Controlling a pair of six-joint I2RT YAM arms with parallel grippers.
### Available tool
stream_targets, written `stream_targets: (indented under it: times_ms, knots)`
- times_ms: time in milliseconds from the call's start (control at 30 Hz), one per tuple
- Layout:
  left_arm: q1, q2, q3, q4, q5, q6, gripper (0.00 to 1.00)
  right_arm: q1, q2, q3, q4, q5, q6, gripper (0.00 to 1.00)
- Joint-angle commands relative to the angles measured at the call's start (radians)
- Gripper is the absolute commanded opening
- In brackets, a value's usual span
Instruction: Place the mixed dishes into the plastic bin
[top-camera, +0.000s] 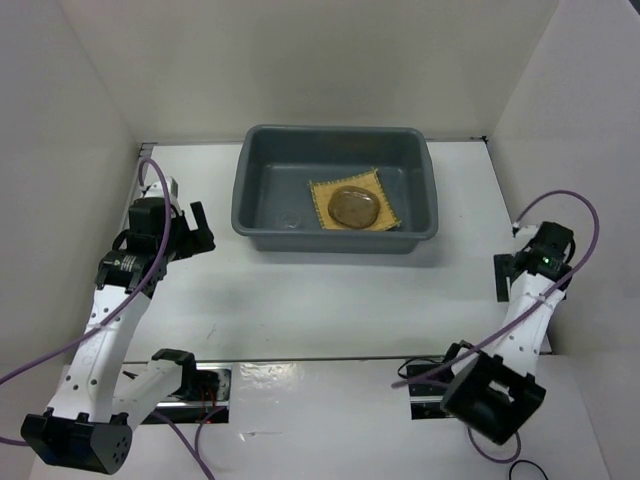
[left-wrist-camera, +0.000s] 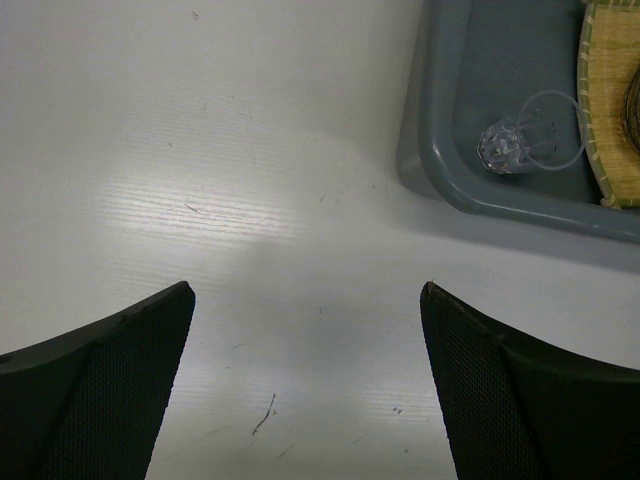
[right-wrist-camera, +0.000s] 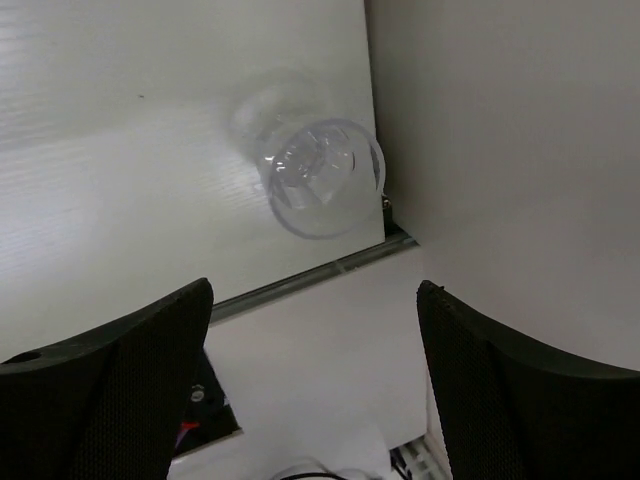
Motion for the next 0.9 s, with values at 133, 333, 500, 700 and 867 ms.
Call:
stream_targets:
  times_ms: [133, 333, 500, 700, 867]
  knots:
    - [0.005, 0.005, -0.004, 0.022, -0.005, 0.008, 1.0, -0.376, 0.232, 0.015, 0.174, -0.218, -0.284, 0.83]
    - [0.005, 0.005, -0.004, 0.022, -0.005, 0.008, 1.0, -0.485, 0.336, 0.048, 0.146, -0.295, -0.367, 0.76]
    - [0.005, 0.005, -0.004, 0.022, -0.005, 0.008, 1.0, -0.474, 0.218, -0.008, 0.19, -0.286, -0.404, 0.76]
    - [0.005, 0.005, -0.004, 0.022, -0.005, 0.008, 1.0, -0.371, 0.085, -0.032, 0.117, -0.322, -0.465, 0.75]
    - [0.005, 0.005, -0.004, 0.022, -0.005, 0.008, 1.0, -0.145, 0.04, -0.1, 0.077, -0.286, -0.476, 0.75]
